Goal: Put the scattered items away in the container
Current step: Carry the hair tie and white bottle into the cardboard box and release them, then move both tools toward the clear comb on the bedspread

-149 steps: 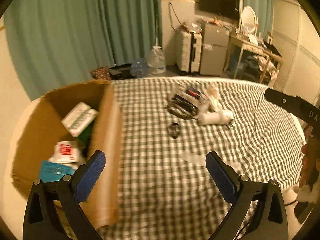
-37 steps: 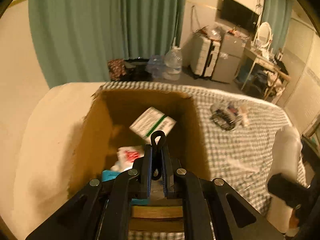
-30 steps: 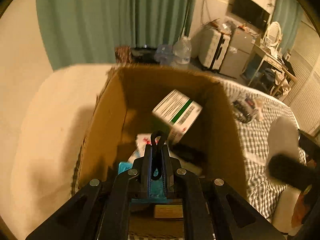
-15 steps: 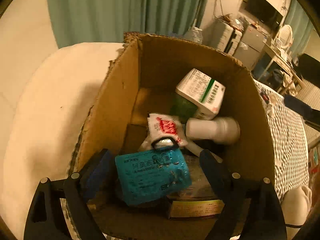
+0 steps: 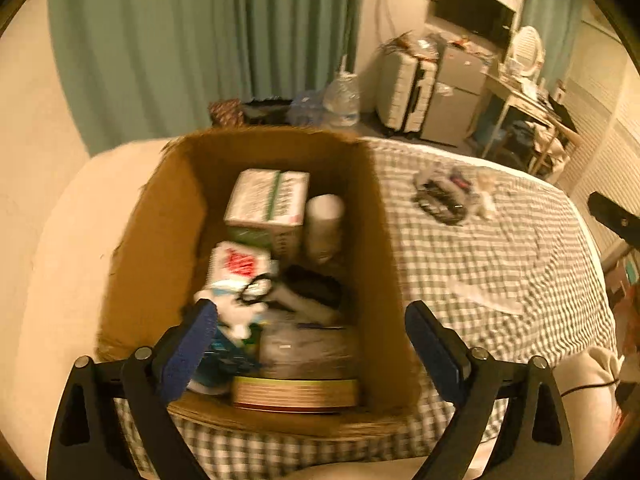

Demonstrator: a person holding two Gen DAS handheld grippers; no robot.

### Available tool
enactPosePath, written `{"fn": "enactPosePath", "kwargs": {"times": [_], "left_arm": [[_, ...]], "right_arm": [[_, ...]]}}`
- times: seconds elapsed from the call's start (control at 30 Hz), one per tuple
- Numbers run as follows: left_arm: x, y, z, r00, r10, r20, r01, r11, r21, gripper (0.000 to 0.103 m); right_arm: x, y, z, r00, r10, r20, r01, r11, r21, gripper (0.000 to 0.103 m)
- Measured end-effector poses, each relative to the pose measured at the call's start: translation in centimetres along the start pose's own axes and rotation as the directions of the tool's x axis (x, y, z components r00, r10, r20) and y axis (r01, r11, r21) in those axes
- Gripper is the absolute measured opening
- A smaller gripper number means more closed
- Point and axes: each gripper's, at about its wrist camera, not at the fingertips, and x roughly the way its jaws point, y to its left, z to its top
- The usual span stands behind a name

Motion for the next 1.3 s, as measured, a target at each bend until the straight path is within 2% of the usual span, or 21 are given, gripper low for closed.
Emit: {"fn": "enactPosePath", "kwargs": {"times": [0.17,0.3,0.43,0.5,0.57,0.7,0.8,0.9,1.2,1.23,1.3], "left_arm": [[0.5,-6.6,-0.3,0.999,-0.045,0.006,0.045,0.998,0.054,0.1],[2.6,-11.8,-1.1,0.997,-0.074,-0.024,0.075,0.995,0.061,0.1],[6.3,-16.0,-2.1,0.99,-0.101,-0.103,0.103,0.995,0.011,0.1],[8.0,-17.5,-2.6,0.993,-0.074,-0.096,0.07,0.996,-0.051,0.1],[9.3,-18.3,-3.1,0.99,-0.085,-0.112,0.073,0.992,-0.104,0.1],[13.4,-19.6,-3.6,0.972,-0.102,-0.212,0.053,0.972,-0.227,0.1],[15.4,-20.4,-3.6,0.966,-0.081,-0.246,0.01,0.961,-0.277,0.1],[16.8,-21.8,-3.3,0.962,-0.026,-0.271,-0.057,0.955,-0.293,0.1],[22.1,-24.6,-3.3,0.91,0.044,-0.412,-0.192,0.926,-0.326,0.1],[22.3,-24.8,-3.4,0.912,0.057,-0.406,-0.201,0.926,-0.321,0.099],[21.9,-25.2,-3.4,0.933,0.058,-0.356,-0.172,0.939,-0.299,0.091]], "right_arm": [[-2.2,-5.7,-1.4,0.99,-0.14,0.025,0.138,0.988,0.067,0.103],[-2.3,-8.7,-2.8,0.988,-0.155,0.023,0.152,0.983,0.101,0.103],[-1.6,-10.4,-4.0,0.984,-0.176,0.01,0.174,0.979,0.107,0.103],[-1.0,-11.0,-4.6,0.984,-0.178,0.006,0.176,0.978,0.109,0.103],[-0.3,-11.9,-5.0,0.983,-0.181,0.003,0.18,0.977,0.114,0.103],[1.0,-13.9,-5.4,0.977,-0.214,0.01,0.211,0.968,0.137,0.103],[2.2,-15.6,-5.4,0.972,-0.234,-0.001,0.231,0.96,0.16,0.103],[3.3,-17.3,-5.5,0.969,-0.249,-0.008,0.246,0.951,0.187,0.103],[4.6,-21.6,-6.5,0.977,-0.209,-0.049,0.213,0.919,0.331,0.103],[4.7,-21.8,-6.6,0.979,-0.199,-0.052,0.204,0.919,0.338,0.103],[4.9,-21.9,-6.7,0.982,-0.179,-0.059,0.189,0.919,0.346,0.103]]}}
